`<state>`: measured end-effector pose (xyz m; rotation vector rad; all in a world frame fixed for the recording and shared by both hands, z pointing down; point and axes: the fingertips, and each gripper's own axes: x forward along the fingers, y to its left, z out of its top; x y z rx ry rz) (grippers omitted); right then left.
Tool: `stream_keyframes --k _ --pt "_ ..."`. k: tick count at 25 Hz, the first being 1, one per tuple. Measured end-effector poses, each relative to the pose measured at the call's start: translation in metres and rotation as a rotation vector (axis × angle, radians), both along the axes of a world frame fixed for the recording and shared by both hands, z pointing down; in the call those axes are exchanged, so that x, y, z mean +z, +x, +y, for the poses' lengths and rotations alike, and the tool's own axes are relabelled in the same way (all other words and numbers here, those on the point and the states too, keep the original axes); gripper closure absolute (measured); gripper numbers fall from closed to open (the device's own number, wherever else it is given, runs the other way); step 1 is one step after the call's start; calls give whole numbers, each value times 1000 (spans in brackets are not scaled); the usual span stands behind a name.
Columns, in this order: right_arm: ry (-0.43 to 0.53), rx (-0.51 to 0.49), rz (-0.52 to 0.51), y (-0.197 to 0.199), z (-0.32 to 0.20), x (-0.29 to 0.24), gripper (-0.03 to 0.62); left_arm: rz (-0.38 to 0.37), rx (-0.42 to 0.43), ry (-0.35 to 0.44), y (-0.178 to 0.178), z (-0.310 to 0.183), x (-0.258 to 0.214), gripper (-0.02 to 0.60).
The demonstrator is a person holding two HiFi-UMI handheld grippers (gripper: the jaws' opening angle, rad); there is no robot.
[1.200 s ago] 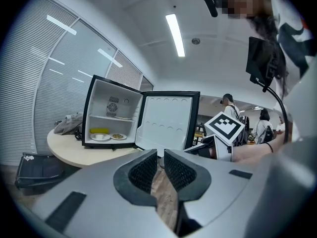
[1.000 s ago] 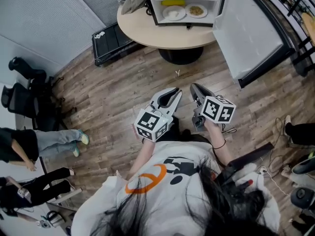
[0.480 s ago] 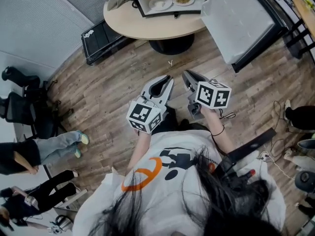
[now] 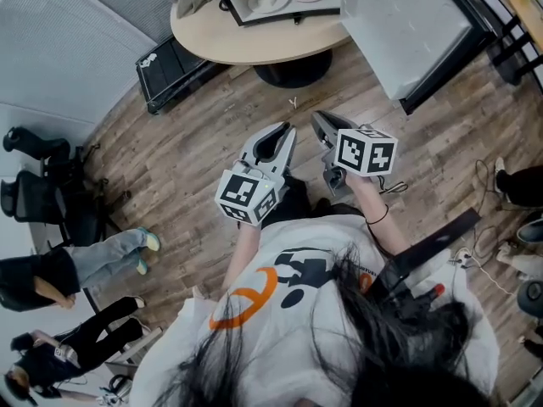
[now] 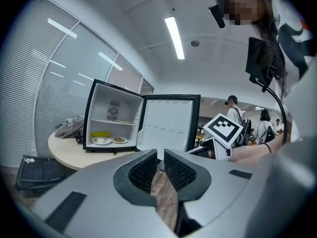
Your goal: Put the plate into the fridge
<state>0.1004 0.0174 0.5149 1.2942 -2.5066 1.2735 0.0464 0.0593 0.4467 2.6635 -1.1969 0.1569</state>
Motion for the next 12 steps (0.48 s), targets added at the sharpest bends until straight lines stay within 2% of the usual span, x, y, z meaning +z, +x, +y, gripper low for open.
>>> stream_keyframes --k 12 --pt "-13 -6 6 -6 -16 8 549 3 -19 -11 -12 -16 6 531"
